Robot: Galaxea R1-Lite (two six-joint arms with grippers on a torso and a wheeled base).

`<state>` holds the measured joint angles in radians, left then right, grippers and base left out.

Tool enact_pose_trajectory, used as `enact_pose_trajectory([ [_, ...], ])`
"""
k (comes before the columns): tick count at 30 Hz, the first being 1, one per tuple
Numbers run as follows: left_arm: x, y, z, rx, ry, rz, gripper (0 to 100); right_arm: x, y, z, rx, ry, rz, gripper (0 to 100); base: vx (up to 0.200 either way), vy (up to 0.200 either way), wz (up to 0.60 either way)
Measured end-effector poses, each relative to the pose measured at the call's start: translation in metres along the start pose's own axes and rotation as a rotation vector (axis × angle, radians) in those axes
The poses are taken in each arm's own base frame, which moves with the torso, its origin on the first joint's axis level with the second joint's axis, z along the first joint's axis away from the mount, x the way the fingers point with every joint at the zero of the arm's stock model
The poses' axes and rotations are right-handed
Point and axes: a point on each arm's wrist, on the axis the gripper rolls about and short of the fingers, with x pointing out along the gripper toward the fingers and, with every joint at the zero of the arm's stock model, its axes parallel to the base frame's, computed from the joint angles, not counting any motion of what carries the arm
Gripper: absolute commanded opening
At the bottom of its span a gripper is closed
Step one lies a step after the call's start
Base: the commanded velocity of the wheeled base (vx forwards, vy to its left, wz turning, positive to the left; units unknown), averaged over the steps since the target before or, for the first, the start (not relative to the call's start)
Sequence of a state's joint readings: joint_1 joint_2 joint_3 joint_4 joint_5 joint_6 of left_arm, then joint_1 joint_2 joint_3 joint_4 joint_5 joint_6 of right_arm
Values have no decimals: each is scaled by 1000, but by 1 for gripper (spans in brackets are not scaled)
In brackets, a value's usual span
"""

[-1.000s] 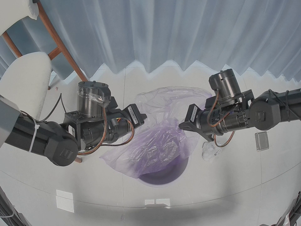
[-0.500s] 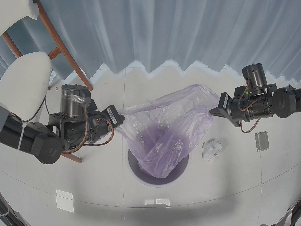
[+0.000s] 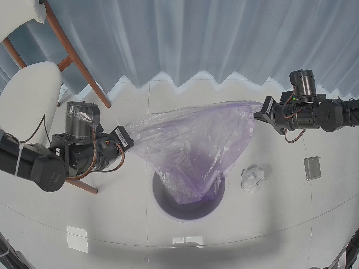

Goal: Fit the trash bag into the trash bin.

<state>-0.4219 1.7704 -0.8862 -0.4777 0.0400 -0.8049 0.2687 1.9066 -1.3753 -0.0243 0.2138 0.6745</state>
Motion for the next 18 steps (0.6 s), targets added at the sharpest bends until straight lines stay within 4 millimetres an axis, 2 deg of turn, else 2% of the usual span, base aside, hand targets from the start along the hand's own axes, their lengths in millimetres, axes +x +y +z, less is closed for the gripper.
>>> enact_pose_trajectory([
  [6, 35, 8, 3, -22, -4, 30, 0, 26, -8, -1, 2, 6, -29, 0, 0, 0, 0],
  [12, 71, 20, -8, -26, 23, 64, 0, 52, -21, -8, 10, 37, -69, 0, 0, 0, 0],
  [18, 99, 32, -19, -27, 45, 90, 0, 71, -28, -20, 14, 65, -107, 0, 0, 0, 0],
])
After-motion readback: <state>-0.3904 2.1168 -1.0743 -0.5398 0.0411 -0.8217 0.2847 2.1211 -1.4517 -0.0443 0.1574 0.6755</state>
